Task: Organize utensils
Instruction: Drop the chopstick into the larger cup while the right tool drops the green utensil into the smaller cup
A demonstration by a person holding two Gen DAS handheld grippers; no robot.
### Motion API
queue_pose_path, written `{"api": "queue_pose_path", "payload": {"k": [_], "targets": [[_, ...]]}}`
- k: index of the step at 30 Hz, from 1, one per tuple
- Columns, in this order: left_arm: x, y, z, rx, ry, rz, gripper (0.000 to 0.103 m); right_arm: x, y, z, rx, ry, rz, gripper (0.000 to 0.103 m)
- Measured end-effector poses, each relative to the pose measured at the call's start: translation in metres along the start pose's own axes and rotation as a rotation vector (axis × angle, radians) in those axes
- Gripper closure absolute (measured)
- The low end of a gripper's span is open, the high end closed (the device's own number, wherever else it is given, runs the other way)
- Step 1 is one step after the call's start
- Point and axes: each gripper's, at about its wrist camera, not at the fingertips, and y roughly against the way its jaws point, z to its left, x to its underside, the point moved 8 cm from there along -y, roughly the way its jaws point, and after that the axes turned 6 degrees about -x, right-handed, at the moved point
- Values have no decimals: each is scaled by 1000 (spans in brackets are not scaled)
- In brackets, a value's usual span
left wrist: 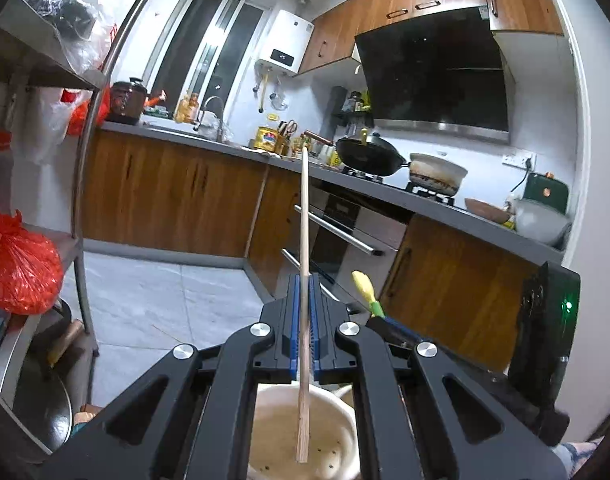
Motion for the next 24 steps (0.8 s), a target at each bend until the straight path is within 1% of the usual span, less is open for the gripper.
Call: {"api": "queue_pose_path", "payload": {"k": [3,5,9,12,17,20,24], "targets": [[14,-5,1,-28,-22,14,99,9,-8,-6,49,22,2,93],[20,-6,3,-35,-27,23,99,13,-8,-9,60,27,-5,93],[29,-6,10,-31,-5,56,99,19,-8,-8,76,66,-5,93],[38,-2,11,-33,-26,78,99,23,-8,-7,96,94,26,93],[49,5,10,-42,-58,118,99,31,1,-2,88,110,77,93],[55,7,10,-65,-77,140,99,37,7,-1,95,110,117,93],[56,10,12,-74,-68,149,99,46,11,-6,98,83,172,93]]}}
